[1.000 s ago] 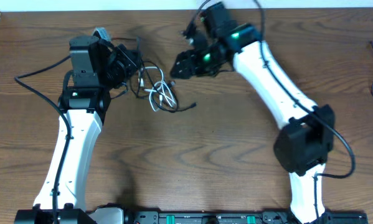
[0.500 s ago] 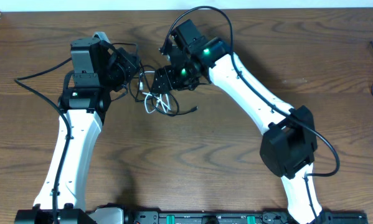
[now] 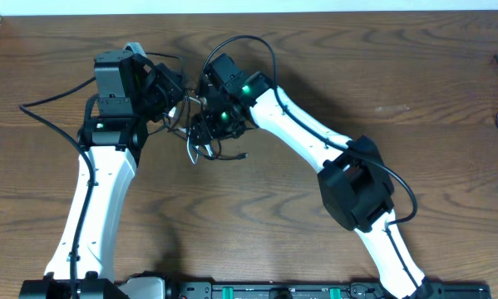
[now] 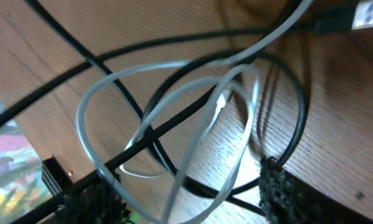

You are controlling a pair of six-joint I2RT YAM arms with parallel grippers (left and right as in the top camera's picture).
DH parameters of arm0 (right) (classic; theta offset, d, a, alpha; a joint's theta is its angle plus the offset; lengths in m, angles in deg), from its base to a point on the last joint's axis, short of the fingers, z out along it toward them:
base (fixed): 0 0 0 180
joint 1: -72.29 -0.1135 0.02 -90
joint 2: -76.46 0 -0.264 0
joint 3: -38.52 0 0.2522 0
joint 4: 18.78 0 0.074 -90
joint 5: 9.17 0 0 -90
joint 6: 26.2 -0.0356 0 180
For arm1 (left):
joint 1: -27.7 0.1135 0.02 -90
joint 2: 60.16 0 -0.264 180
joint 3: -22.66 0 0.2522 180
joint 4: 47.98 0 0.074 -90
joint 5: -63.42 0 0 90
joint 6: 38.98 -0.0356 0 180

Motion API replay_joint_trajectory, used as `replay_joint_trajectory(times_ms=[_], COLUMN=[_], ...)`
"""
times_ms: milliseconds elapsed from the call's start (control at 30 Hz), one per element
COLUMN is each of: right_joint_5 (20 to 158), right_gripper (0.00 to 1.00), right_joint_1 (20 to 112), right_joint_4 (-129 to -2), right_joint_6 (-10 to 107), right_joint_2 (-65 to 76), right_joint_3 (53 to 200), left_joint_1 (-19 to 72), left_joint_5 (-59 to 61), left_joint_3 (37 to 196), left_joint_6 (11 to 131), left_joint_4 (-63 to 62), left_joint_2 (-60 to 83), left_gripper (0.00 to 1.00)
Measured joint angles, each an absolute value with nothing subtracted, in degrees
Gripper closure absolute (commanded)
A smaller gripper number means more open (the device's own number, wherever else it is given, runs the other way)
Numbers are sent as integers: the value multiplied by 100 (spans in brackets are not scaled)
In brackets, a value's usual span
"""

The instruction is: Untangle cables

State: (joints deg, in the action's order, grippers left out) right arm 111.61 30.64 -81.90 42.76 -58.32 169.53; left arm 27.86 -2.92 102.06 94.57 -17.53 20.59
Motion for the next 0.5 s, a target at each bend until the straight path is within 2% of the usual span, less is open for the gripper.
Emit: replay_joint_trajectory(times_ms=[167,500], right_joint_5=[10844,9594], right_gripper=[59,71], right_joint_1=[3043,3038], right_joint_4=[-8173,-8136], right_joint_6=[4224,4191], right_joint_2=[-5832,-5832], right_joint_3=[16953,16920], left_joint_1=[2786,2786], left_joint_5=[-292,-292], left_joint_3=[10206,10206], left_joint_6=[9457,9457], left_joint_4=[-1753,-1753], left_joint_2=[2059,2059], left_gripper=[92,92])
